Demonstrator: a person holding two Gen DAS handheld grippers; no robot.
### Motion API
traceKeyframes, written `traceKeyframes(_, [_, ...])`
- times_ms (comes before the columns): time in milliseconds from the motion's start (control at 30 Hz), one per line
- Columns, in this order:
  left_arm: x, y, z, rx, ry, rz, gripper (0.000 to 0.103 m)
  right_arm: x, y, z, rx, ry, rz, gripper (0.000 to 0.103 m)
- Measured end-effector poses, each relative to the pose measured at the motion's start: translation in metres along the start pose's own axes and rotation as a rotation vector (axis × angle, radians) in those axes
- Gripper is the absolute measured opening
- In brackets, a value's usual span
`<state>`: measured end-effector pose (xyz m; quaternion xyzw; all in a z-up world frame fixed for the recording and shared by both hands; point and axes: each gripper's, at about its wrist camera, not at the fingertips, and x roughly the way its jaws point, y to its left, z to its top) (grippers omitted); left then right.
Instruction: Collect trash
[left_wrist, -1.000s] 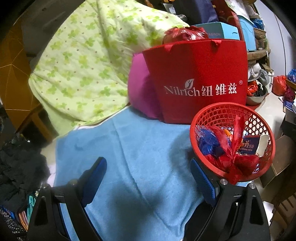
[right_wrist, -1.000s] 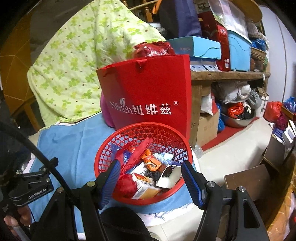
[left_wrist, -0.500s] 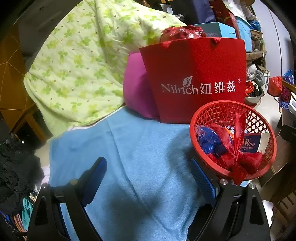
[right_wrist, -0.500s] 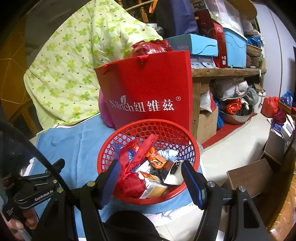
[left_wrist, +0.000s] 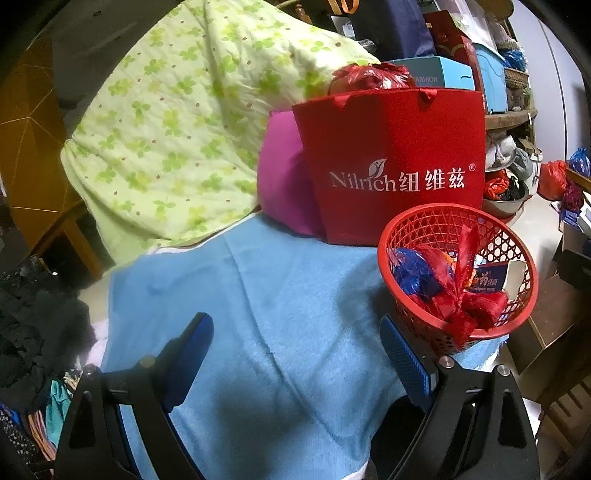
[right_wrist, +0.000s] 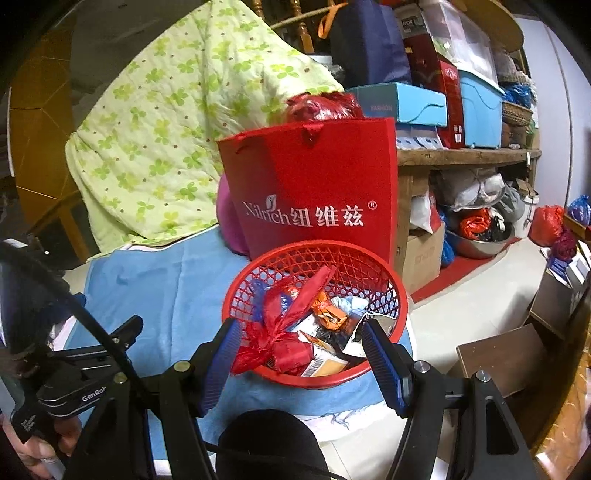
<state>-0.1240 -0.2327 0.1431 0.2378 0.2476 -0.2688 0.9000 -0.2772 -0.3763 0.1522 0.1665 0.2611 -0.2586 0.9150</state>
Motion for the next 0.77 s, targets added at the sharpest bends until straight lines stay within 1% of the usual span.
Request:
traceKeyframes(233, [-0.030, 0.002, 0.002, -0.006, -0.046, 0.023, 0.092, -0.022, 0.002, 0.000, -0.011, -0.027, 0.023, 0.072])
traceKeyframes(400, [-0.039, 0.003, 0.004, -0.009, -0.068, 0.024, 0.092, -0.027, 0.003, 0.001, -0.010, -0.038, 0.022, 0.072])
traceKeyframes(633, [-0.029, 0.007, 0.006, -0.018, -0.070, -0.011, 0.092, -0.017, 0.002, 0.006, -0.001, -0.033, -0.008, 0.072])
traceKeyframes(767, [-0.016, 0.020, 0.004, -0.058, -0.052, -0.033, 0.092, -0.009, 0.013, 0.014, -0.028, -0.040, -0.015, 0.072])
